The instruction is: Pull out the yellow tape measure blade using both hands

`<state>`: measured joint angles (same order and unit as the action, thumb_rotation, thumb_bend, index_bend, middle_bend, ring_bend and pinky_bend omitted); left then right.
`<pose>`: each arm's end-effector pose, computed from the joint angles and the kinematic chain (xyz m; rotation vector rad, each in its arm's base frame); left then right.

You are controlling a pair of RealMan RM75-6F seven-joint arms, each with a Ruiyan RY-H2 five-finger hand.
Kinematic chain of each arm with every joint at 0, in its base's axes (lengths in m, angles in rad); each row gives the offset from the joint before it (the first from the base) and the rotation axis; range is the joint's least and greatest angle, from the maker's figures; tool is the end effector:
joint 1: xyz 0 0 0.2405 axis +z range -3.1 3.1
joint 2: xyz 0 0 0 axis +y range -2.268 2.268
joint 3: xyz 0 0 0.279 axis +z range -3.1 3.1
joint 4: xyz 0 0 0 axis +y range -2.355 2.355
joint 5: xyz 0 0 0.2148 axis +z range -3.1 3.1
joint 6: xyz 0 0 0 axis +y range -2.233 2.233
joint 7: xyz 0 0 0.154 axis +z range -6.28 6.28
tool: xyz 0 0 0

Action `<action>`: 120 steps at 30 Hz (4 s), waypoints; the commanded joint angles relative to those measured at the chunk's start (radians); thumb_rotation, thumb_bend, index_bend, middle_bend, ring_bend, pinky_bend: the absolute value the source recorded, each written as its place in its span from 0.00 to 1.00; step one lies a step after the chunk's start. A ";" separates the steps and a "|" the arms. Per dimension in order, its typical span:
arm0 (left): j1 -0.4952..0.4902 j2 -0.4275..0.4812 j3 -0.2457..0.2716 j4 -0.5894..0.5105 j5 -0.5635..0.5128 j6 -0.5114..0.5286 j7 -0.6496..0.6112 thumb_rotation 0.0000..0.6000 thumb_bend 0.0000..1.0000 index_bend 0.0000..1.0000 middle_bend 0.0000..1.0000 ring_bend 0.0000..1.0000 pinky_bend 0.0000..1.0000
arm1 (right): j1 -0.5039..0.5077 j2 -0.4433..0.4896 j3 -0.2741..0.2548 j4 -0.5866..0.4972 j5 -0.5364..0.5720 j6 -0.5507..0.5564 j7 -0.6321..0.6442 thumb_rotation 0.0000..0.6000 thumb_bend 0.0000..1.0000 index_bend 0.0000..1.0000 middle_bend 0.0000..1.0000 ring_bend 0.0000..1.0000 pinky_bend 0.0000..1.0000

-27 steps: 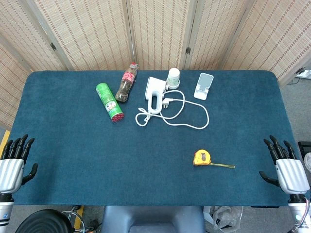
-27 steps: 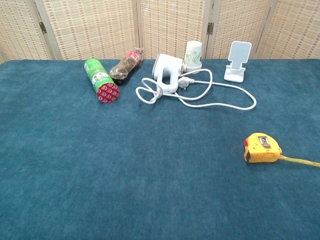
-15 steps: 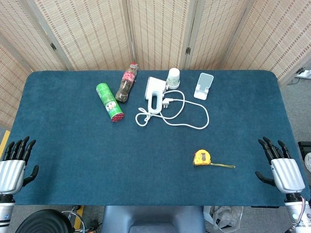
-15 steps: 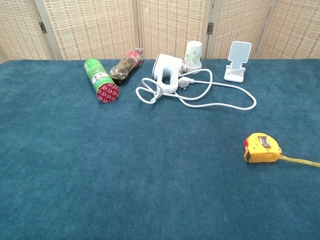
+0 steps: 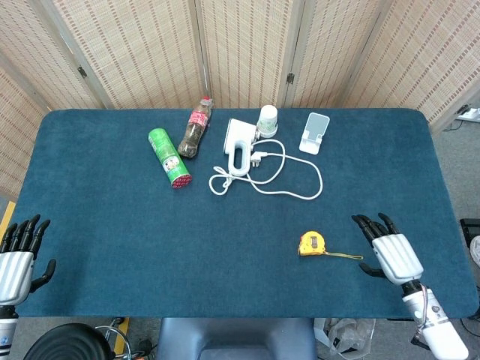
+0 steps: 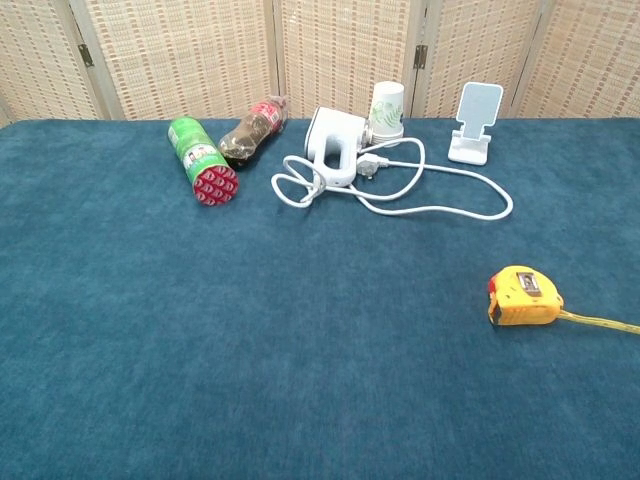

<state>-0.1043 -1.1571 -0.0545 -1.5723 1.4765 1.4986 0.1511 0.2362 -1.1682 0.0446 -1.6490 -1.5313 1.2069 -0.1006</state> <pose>-0.3366 0.2011 0.1594 -1.4088 -0.7728 -0.8051 -0.2994 -0.2322 0.1022 1.6952 -0.9650 0.8383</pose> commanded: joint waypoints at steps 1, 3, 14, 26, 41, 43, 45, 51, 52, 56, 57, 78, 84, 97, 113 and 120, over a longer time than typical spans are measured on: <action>0.002 -0.001 0.002 0.004 -0.001 0.000 -0.005 1.00 0.44 0.00 0.02 0.01 0.05 | 0.067 -0.046 0.015 0.021 0.019 -0.082 -0.036 1.00 0.23 0.04 0.16 0.22 0.07; 0.004 -0.002 0.002 0.006 -0.001 0.001 -0.008 1.00 0.44 0.00 0.02 0.01 0.05 | 0.092 -0.068 0.019 0.035 0.019 -0.108 -0.054 1.00 0.23 0.06 0.18 0.23 0.07; 0.010 -0.002 0.006 0.010 -0.008 -0.003 -0.014 1.00 0.44 0.00 0.02 0.01 0.05 | 0.188 -0.175 0.025 0.143 0.076 -0.230 -0.108 1.00 0.23 0.15 0.23 0.26 0.08; 0.007 -0.004 0.003 0.004 -0.007 -0.007 -0.007 1.00 0.44 0.00 0.02 0.01 0.05 | 0.228 -0.239 0.011 0.217 0.109 -0.273 -0.102 1.00 0.23 0.22 0.24 0.28 0.08; 0.011 -0.008 0.004 0.014 -0.015 -0.011 -0.013 1.00 0.44 0.00 0.02 0.01 0.05 | 0.262 -0.289 0.007 0.271 0.134 -0.289 -0.089 1.00 0.23 0.29 0.30 0.33 0.09; 0.011 -0.008 0.004 0.014 -0.015 -0.011 -0.013 1.00 0.44 0.00 0.02 0.01 0.05 | 0.264 -0.292 0.005 0.272 0.137 -0.289 -0.090 1.00 0.23 0.30 0.31 0.34 0.09; 0.011 -0.008 0.004 0.015 -0.016 -0.011 -0.013 1.00 0.44 0.00 0.02 0.01 0.05 | 0.266 -0.294 0.003 0.273 0.143 -0.293 -0.093 1.00 0.23 0.31 0.32 0.34 0.09; 0.011 -0.010 0.002 0.015 -0.017 -0.013 -0.013 1.00 0.44 0.00 0.02 0.01 0.05 | 0.265 -0.303 0.003 0.275 0.158 -0.285 -0.095 1.00 0.23 0.33 0.36 0.38 0.12; 0.010 -0.010 0.001 0.016 -0.018 -0.013 -0.012 1.00 0.44 0.00 0.02 0.01 0.05 | 0.265 -0.304 0.003 0.275 0.160 -0.283 -0.093 1.00 0.23 0.34 0.37 0.39 0.12; 0.006 -0.011 -0.002 0.019 -0.020 -0.017 -0.012 1.00 0.44 0.00 0.02 0.01 0.05 | 0.266 -0.312 0.007 0.274 0.169 -0.278 -0.087 1.00 0.23 0.37 0.39 0.41 0.12; 0.006 -0.011 -0.002 0.019 -0.020 -0.018 -0.012 1.00 0.44 0.00 0.02 0.01 0.05 | 0.267 -0.314 0.008 0.274 0.172 -0.278 -0.087 1.00 0.23 0.37 0.39 0.41 0.12; -0.146 0.058 -0.093 -0.100 -0.005 -0.156 -0.195 1.00 0.44 0.00 0.04 0.09 0.16 | 0.395 -0.248 0.172 0.084 0.284 -0.355 -0.012 1.00 0.23 0.49 0.48 0.49 0.14; -0.233 0.075 -0.145 -0.174 -0.054 -0.261 -0.290 1.00 0.44 0.00 0.05 0.10 0.17 | 0.504 -0.193 0.247 0.002 0.418 -0.446 -0.093 1.00 0.23 0.49 0.48 0.49 0.14; -0.377 0.032 -0.239 -0.326 -0.255 -0.437 -0.409 1.00 0.43 0.00 0.05 0.09 0.12 | 0.745 -0.223 0.301 -0.040 0.750 -0.483 -0.249 1.00 0.23 0.49 0.48 0.49 0.14; -0.487 -0.112 -0.269 -0.382 -0.500 -0.415 -0.182 1.00 0.43 0.00 0.00 0.00 0.04 | 0.940 -0.302 0.304 -0.004 1.065 -0.348 -0.366 1.00 0.23 0.50 0.48 0.50 0.14; -0.517 -0.156 -0.270 -0.382 -0.589 -0.391 -0.111 1.00 0.44 0.00 0.00 0.00 0.03 | 0.978 -0.329 0.304 0.035 1.102 -0.344 -0.366 1.00 0.23 0.50 0.48 0.50 0.14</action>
<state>-0.6112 -1.2969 -0.3243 -1.9546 0.9092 1.0963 0.0207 1.2116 -1.4937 0.3494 -1.6184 -0.4307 0.8625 -0.4664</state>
